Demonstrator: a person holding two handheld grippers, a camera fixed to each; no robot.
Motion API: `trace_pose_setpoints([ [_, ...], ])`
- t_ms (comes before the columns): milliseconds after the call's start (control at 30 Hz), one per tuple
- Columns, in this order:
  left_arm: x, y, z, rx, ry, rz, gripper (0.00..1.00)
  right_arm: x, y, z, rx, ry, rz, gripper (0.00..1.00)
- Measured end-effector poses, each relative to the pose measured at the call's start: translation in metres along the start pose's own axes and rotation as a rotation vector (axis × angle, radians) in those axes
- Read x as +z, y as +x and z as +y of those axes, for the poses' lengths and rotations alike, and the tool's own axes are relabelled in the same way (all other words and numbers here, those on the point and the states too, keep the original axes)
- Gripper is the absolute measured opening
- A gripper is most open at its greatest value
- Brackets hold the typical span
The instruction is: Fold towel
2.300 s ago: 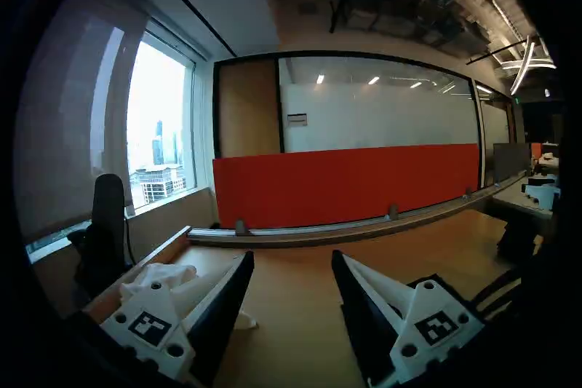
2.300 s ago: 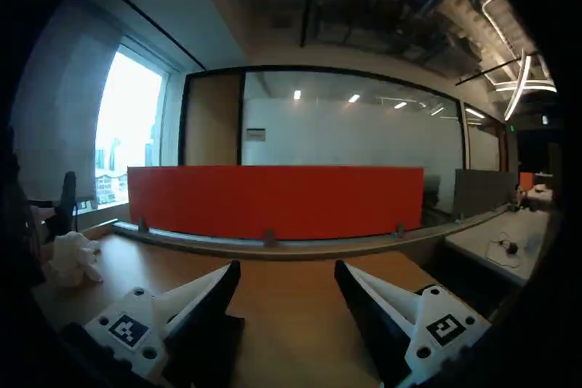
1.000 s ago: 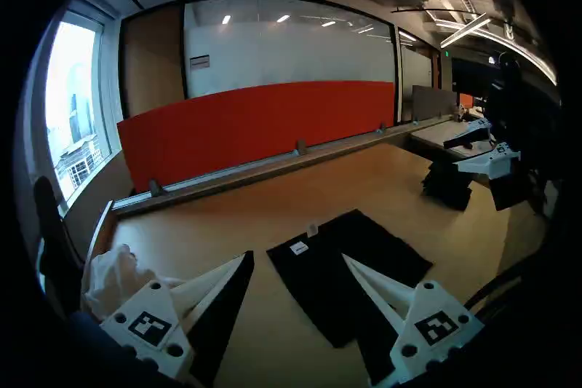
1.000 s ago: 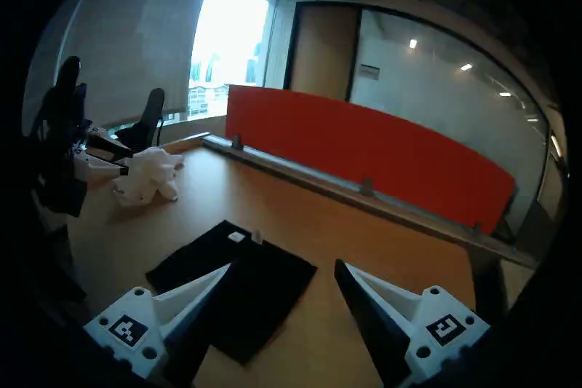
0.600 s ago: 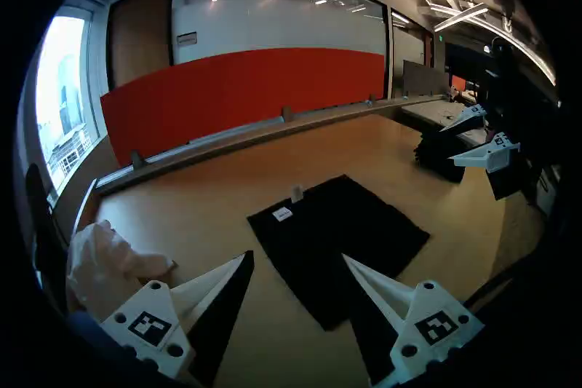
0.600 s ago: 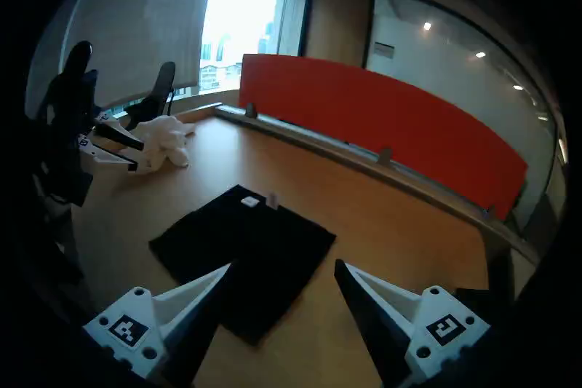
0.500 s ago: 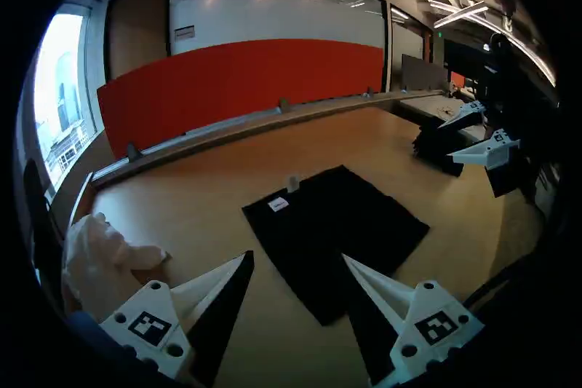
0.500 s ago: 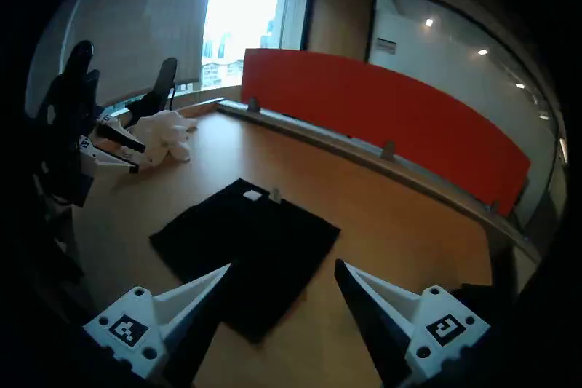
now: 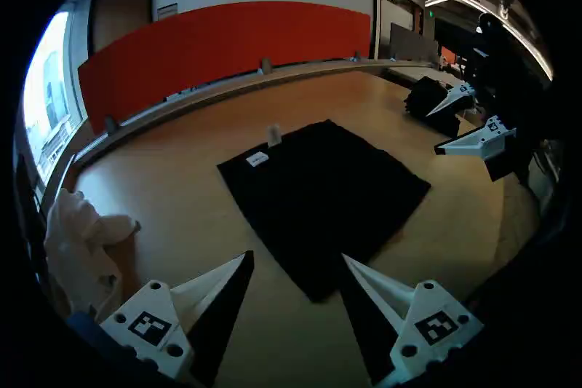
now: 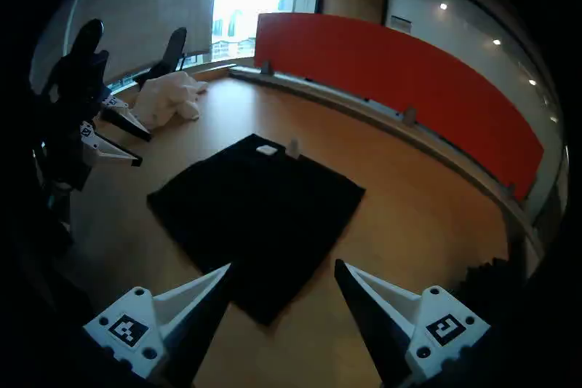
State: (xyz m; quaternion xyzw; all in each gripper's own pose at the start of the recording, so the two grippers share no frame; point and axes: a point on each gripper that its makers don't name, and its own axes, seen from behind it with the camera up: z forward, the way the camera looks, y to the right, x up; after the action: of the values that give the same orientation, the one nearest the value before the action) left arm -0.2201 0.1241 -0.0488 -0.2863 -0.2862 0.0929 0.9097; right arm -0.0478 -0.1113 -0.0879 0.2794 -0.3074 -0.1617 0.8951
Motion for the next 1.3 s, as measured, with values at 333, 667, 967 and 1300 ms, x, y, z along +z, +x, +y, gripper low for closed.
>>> trace_pose_setpoints([
  [333,0.022,-0.038,0.013,0.017,-0.035,-0.078,0.78,0.020,-0.039,-0.011,0.002,0.035,-0.073,1.00],
  [667,0.036,-0.066,0.021,0.010,-0.060,-0.142,0.78,0.031,-0.067,-0.018,0.002,0.064,-0.129,1.00],
  [967,0.043,-0.075,0.027,-0.020,-0.080,-0.175,0.78,0.034,-0.077,-0.021,0.029,0.087,-0.154,0.95],
  [1300,0.044,-0.075,0.028,-0.006,-0.086,-0.189,0.78,0.036,-0.086,-0.022,0.022,0.100,-0.178,0.85],
])
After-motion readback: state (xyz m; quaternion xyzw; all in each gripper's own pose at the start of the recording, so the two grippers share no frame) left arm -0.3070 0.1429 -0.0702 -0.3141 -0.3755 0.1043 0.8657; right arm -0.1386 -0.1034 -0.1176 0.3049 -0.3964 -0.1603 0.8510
